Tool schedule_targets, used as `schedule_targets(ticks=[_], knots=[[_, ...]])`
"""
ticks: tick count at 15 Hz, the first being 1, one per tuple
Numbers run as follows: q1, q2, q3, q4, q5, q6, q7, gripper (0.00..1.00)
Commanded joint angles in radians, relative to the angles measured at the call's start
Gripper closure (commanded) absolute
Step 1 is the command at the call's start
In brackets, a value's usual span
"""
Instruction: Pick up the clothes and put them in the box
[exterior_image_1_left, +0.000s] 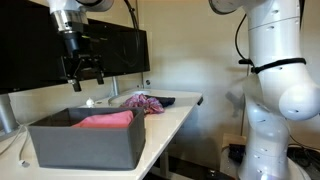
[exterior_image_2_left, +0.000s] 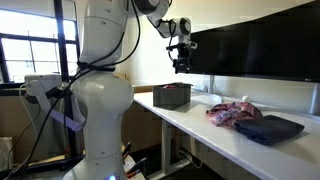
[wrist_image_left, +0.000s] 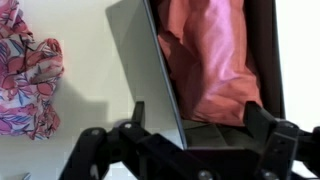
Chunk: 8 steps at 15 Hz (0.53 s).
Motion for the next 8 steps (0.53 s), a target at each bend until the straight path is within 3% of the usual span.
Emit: schedule_targets(ticks=[1, 8], knots=[[-0.035, -0.070, -0.010, -0.077, -0.017, 0.035, 0.050, 0.00], [-0.099, -0.112, -0.051, -0.121, -0.024, 0.035, 0.113, 0.00]])
